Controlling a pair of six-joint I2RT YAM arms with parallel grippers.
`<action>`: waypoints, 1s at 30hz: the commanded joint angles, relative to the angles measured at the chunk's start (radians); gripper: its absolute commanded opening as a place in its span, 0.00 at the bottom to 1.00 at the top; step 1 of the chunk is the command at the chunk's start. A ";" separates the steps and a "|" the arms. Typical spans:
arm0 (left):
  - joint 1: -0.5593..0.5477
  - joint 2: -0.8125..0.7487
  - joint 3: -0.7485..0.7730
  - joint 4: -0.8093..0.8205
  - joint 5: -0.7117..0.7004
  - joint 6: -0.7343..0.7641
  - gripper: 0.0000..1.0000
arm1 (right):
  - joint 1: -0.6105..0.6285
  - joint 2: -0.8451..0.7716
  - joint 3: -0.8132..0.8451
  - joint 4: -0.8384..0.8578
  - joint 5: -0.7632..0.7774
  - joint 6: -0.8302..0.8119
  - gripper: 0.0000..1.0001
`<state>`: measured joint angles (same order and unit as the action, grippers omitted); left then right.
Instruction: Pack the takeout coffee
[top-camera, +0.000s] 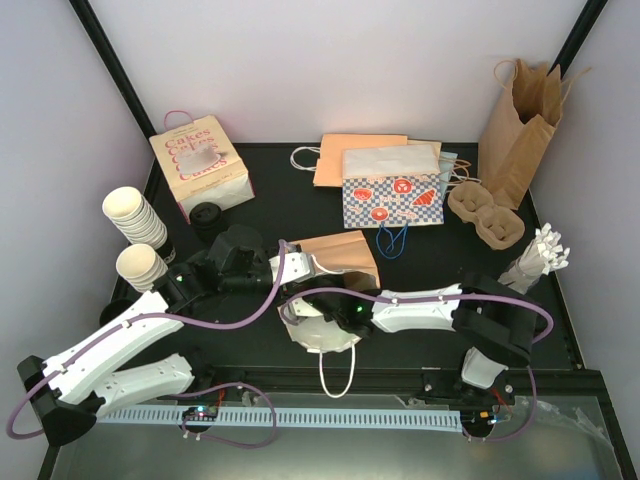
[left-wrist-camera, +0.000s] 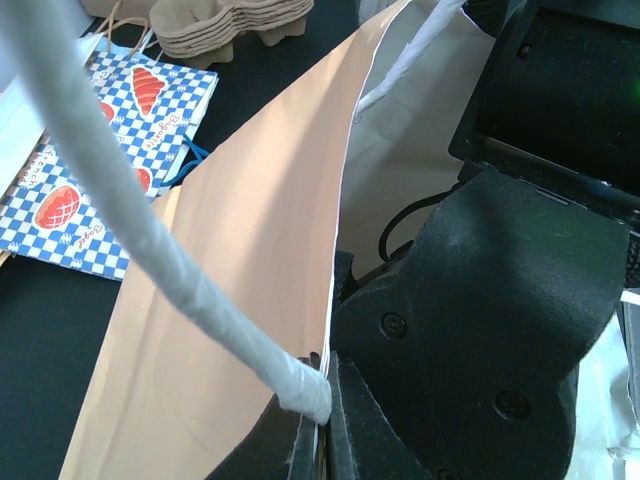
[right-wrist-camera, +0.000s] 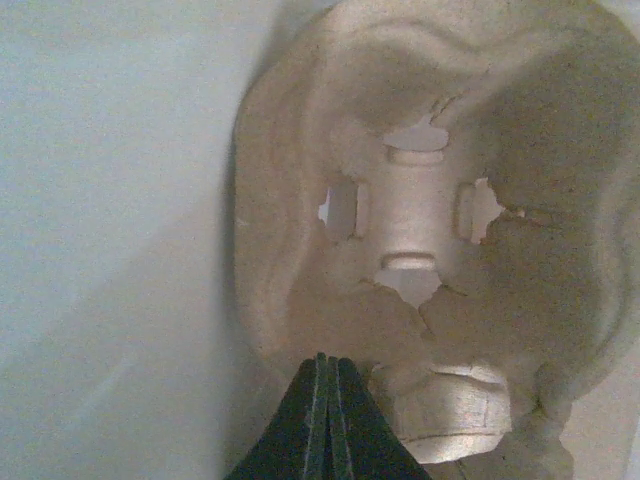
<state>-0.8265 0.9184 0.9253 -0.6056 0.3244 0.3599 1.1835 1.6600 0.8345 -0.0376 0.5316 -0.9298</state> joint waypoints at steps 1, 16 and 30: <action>-0.034 -0.002 0.041 0.014 0.108 -0.002 0.03 | -0.015 0.043 0.006 0.023 0.043 0.013 0.01; -0.042 -0.010 0.025 0.037 0.125 -0.011 0.03 | -0.019 0.114 0.094 -0.063 0.103 0.079 0.01; -0.054 0.021 0.006 0.034 0.098 0.000 0.03 | -0.017 -0.004 0.045 0.046 0.173 0.059 0.01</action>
<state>-0.8433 0.9230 0.9253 -0.5812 0.2932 0.3611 1.1828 1.6836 0.8585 -0.0685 0.6334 -0.8864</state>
